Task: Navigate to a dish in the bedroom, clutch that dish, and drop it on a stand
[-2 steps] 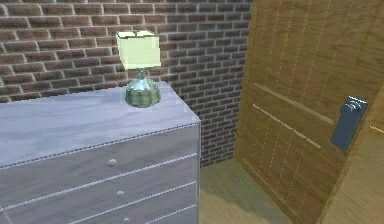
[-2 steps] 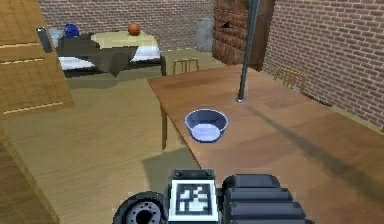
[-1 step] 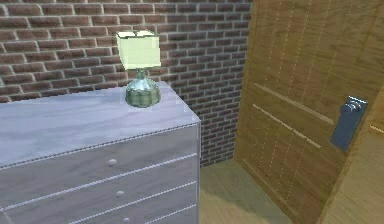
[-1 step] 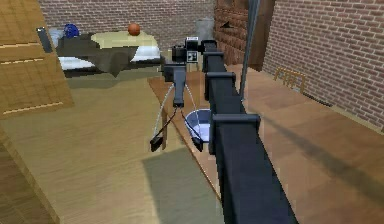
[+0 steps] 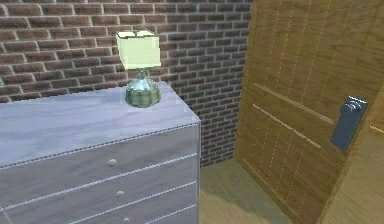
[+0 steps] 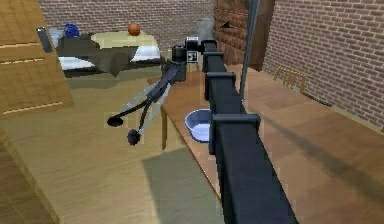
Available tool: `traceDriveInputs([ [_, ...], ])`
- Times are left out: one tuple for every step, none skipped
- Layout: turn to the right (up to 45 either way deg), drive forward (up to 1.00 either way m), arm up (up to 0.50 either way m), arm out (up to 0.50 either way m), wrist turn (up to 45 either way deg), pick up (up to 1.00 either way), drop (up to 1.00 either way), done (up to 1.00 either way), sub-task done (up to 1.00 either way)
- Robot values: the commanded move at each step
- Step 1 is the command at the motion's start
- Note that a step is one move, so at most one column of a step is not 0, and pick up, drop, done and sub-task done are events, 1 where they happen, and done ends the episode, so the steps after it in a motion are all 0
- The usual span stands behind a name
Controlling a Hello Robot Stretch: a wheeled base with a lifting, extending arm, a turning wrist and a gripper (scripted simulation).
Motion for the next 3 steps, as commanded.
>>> traceDriveInputs([
  [0.0, 0.0, 0.0, 0.0, 45.0, 0.0, 0.0, 0.0, 0.0],
  [0.0, 0.0, 0.0, 0.0, 45.0, 0.0, 0.0, 0.0, 0.0],
  [0.0, 0.0, 0.0, 0.0, 45.0, 0.0, 0.0, 0.0, 0.0],
])
